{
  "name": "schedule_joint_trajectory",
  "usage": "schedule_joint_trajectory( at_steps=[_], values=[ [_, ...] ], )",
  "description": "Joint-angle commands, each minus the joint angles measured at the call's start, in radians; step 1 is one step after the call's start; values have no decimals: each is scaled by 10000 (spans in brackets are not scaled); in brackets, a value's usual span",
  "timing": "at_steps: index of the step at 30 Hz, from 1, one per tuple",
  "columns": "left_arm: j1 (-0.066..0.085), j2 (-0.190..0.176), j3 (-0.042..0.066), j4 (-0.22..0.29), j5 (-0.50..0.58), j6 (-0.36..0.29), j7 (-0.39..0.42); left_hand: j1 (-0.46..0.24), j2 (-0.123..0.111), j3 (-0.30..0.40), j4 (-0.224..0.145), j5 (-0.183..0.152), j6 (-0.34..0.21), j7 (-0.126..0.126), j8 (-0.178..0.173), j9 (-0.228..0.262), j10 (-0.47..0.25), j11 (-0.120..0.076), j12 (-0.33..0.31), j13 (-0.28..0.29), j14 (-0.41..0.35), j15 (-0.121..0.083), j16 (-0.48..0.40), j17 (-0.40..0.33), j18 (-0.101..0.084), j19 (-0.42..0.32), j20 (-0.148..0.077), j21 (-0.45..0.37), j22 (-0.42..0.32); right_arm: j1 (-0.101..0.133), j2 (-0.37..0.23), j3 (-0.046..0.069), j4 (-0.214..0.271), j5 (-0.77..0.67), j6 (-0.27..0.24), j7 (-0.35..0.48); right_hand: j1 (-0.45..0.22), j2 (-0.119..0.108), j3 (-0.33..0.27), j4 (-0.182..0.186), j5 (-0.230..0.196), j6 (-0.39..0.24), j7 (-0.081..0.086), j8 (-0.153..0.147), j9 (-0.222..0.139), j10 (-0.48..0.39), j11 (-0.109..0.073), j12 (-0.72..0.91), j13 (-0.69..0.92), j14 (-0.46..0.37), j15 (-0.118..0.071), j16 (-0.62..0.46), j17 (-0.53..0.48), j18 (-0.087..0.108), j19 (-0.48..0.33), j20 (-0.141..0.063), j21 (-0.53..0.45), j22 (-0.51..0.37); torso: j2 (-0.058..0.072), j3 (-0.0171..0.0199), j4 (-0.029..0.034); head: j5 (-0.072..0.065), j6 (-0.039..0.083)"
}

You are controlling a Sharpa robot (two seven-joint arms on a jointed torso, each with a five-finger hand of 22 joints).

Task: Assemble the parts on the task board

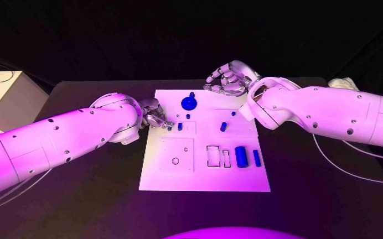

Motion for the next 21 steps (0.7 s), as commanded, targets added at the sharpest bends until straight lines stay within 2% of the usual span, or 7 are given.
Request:
schedule_joint_trajectory(
  at_steps=[1, 8, 11, 14, 15, 16, 21],
  values=[
    [-13, -33, -7, -11, 70, -165, -161, -132, 24, -111, -10, -71, 31, 62, -34, -22, -8, 83, -4, 5, 1075, -16, 34, 2635, -146, -36, 11, -44, 429, -4, -5, 2, 8, -53, 93, 127, -41, 4, -80, -4, 57, -62, -8, 48, 14, -52, -1, -51, -8, 908, -26, -42, 2111, -68, 1029, -44, 22, 2630, -1, -3, -2, -4, 16],
    [-13, -222, 12, 120, 125, -305, -123, -359, 100, -402, 1, -137, 41, 72, -72, -67, -14, 92, -5, 1, 1075, -6, 34, 2635, -144, -38, 21, -53, 423, -4, -9, 2, -3, -53, 93, 131, -48, 2, -88, 0, 56, -67, -7, 50, 17, -58, 0, -60, -14, 905, -26, -48, 2102, -68, 1029, -44, 22, 2630, 3, -2, 3, -8, 37],
    [-11, -351, 85, 217, 454, -425, 21, -462, 138, -523, 3, -164, 36, 79, -91, -87, -41, 98, -37, -44, 1075, -1, 34, 2635, -132, -70, 26, -81, 378, -4, -9, 2, -20, -50, 93, 137, -50, 1, -90, 1, 56, -69, -7, 50, 18, -74, 0, -84, -34, 903, -26, -53, 2093, -68, 1029, -44, 22, 2630, -3, -3, 7, -29, 58],
    [-8, -456, 181, 287, 1025, -595, 245, -659, 175, -898, 1, -297, -141, 158, -179, -129, -338, 166, -338, -442, 1075, 44, 34, 2635, -79, -247, 59, -222, 149, -4, -4, 2, -42, -44, 95, 145, -61, 2, -117, 9, 60, -140, 3, 37, 24, -627, 6, -942, -716, 863, -22, -146, 1947, -43, 987, -42, -84, 2586, -10, 2, 12, -23, 56],
    [-8, -486, 222, 304, 1250, -673, 341, -669, 285, -1182, -14, -1010, -332, 238, -239, -141, -722, 243, -701, -917, 1075, 109, 34, 2635, -31, -428, 114, -364, -75, -4, -1, 2, -50, -42, 94, 148, -55, 8, -129, 9, 62, -170, 5, 39, 34, -776, 6, -1200, -924, 823, -23, -237, 1809, -25, 955, -42, -163, 2554, -10, 2, 12, -23, 56],
    [-7, -513, 260, 319, 1467, -757, 430, -652, 396, -1549, 9, -1272, -421, 278, -228, -130, -878, 302, -784, -1060, 1075, 152, 34, 2635, -8, -502, 166, -426, -158, -4, 2, 2, -57, -41, 93, 150, -49, 13, -138, 10, 63, -190, 5, 43, 42, -890, 6, -1410, -1098, 809, -24, -269, 1767, -17, 942, -43, -198, 2540, -5, 3, 8, -19, 62],
    [-4, -615, 371, 357, 2436, -1094, 812, -416, 1088, -3265, 26, -2050, -867, 494, -245, -200, -1570, 477, -1119, -1783, 965, 328, -114, 2413, 85, -800, 331, -682, -510, -4, 19, 2, -98, -38, 93, 156, -22, 22, -184, 15, 65, -263, 7, 66, 80, -1364, 2, -2342, -1883, 757, -32, -404, 1588, 23, 874, -49, -375, 2468, -9, -1, 5, -11, 66]
  ],
)
